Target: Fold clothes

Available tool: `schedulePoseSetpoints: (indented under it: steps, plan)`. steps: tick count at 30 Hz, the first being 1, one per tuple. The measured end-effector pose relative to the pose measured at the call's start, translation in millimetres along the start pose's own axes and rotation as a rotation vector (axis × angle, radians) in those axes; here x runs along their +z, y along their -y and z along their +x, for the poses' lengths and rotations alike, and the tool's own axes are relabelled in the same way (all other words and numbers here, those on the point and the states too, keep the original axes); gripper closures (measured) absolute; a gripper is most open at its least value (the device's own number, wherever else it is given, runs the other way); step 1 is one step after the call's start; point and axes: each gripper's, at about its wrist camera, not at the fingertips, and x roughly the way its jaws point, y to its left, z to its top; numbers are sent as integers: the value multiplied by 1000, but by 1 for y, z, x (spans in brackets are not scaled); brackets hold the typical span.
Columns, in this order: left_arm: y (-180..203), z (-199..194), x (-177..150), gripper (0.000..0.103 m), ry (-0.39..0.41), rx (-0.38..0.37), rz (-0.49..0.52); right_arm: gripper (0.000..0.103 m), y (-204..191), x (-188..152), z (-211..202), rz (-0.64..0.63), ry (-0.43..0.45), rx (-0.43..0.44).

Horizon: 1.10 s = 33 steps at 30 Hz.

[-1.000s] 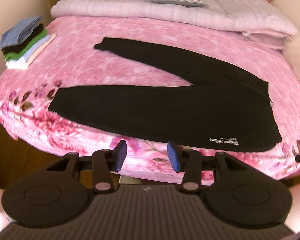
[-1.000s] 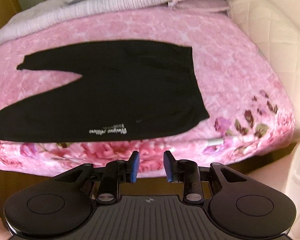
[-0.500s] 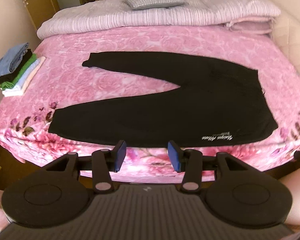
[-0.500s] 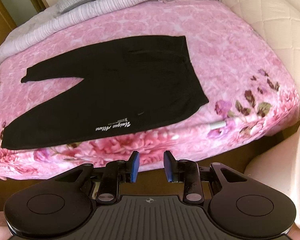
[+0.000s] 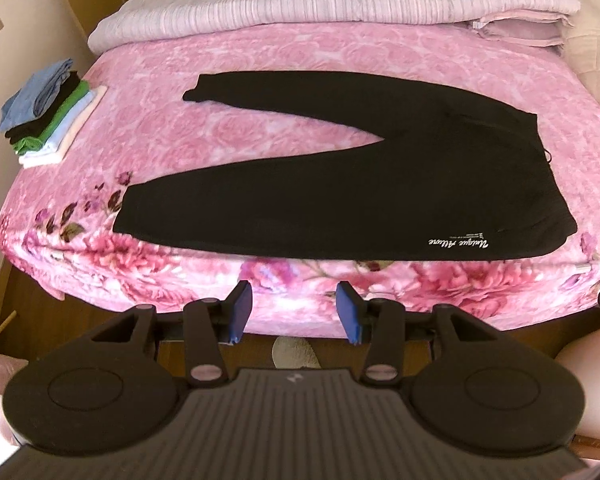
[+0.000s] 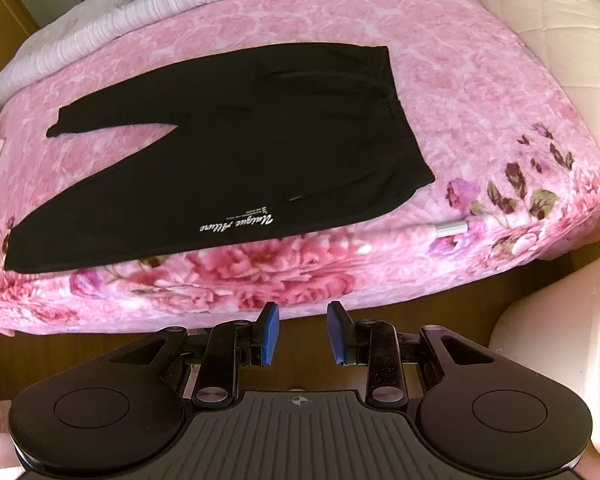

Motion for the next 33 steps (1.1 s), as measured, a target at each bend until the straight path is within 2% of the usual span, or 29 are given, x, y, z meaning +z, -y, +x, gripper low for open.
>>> schedulePoseSetpoints:
  steps: [21, 33]
  plan:
    - [-15, -3, -6, 61, -20, 38, -23, 72, -36, 6, -10, -95, 54, -4]
    - [-37, -6, -11, 61, -31, 86, -64, 72, -62, 10, -9, -168, 65, 33]
